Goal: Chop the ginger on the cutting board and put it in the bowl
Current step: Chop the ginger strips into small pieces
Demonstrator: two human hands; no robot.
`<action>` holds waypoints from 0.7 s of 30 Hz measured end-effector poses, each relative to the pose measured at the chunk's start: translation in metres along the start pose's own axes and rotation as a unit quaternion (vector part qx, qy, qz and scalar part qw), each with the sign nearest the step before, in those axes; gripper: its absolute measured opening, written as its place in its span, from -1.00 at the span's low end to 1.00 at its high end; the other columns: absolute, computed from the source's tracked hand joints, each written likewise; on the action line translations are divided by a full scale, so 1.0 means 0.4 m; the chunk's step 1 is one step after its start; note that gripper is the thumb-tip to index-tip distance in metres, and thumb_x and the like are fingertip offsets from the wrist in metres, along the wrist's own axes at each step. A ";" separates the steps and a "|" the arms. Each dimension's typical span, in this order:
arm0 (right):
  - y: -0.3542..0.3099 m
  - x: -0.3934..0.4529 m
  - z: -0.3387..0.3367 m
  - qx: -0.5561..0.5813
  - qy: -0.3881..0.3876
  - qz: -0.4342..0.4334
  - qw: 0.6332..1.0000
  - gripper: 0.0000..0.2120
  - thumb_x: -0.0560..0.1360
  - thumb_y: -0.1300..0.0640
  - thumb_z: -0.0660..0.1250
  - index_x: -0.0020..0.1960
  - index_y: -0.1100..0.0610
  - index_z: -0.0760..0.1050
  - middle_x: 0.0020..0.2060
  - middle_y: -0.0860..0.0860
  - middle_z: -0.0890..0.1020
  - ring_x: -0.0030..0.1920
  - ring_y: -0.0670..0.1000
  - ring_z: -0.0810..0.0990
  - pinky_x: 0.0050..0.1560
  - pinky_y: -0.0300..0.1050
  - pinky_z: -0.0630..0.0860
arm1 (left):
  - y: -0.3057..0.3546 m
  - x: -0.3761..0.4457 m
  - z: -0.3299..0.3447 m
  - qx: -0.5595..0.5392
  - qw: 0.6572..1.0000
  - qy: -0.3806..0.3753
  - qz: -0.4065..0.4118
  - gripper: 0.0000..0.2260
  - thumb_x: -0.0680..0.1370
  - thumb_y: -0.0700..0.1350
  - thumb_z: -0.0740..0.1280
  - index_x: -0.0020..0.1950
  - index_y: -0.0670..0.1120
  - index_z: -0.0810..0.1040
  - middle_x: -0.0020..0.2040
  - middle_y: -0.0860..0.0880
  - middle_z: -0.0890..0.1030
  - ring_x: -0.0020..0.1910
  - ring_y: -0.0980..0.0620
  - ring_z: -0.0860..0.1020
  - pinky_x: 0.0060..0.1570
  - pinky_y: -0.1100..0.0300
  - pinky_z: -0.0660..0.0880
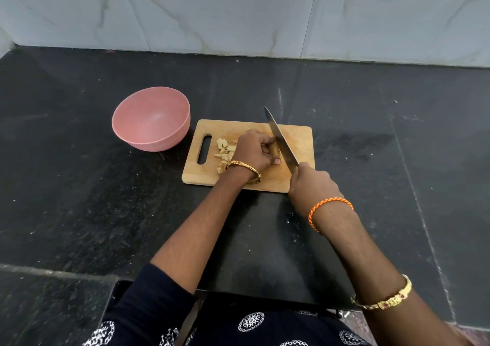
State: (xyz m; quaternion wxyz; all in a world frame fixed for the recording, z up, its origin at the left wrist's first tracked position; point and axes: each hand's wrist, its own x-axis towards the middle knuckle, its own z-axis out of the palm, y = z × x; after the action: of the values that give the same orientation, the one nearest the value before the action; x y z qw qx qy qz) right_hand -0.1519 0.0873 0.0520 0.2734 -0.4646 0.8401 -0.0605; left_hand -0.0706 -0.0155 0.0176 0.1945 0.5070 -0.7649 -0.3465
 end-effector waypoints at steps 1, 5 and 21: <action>0.001 -0.004 0.003 -0.001 -0.001 0.000 1.000 -0.80 0.64 0.11 0.03 0.13 0.17 0.36 -0.15 0.12 0.45 -0.03 0.17 0.57 0.00 0.05 0.56 | 0.000 -0.001 0.001 -0.002 1.000 0.003 0.000 -0.48 0.32 -0.23 0.53 0.25 -0.22 0.51 0.13 -0.13 0.55 0.03 -0.04 0.56 0.08 0.21 0.52; 0.013 -0.028 0.017 0.004 -0.003 0.007 1.000 -0.84 0.63 0.11 0.05 0.10 0.16 0.34 -0.15 0.12 0.46 -0.05 0.16 0.57 -0.01 0.06 0.57 | -0.002 -0.005 0.000 -0.006 1.000 0.010 0.003 -0.50 0.32 -0.24 0.53 0.24 -0.21 0.52 0.10 -0.11 0.54 -0.08 0.06 0.52 -0.03 0.35 0.45; 0.096 -0.142 -0.006 0.127 0.020 0.019 0.992 -0.69 0.63 -0.01 -0.01 -0.18 0.09 0.36 -0.21 0.15 0.54 -0.21 0.15 0.52 -0.17 -0.07 0.40 | -0.010 -0.007 -0.008 -0.020 1.000 -0.006 -0.006 -0.50 0.33 -0.21 0.53 0.24 -0.23 0.52 0.12 -0.12 0.61 -0.13 0.16 0.49 -0.06 0.40 0.41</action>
State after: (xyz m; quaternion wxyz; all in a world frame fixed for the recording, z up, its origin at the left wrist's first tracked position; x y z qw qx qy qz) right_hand -0.1579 0.1547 0.0634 0.3145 -0.4092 0.8394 -0.1707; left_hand -0.0650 -0.0148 0.0170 0.1984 0.5055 -0.7559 -0.3657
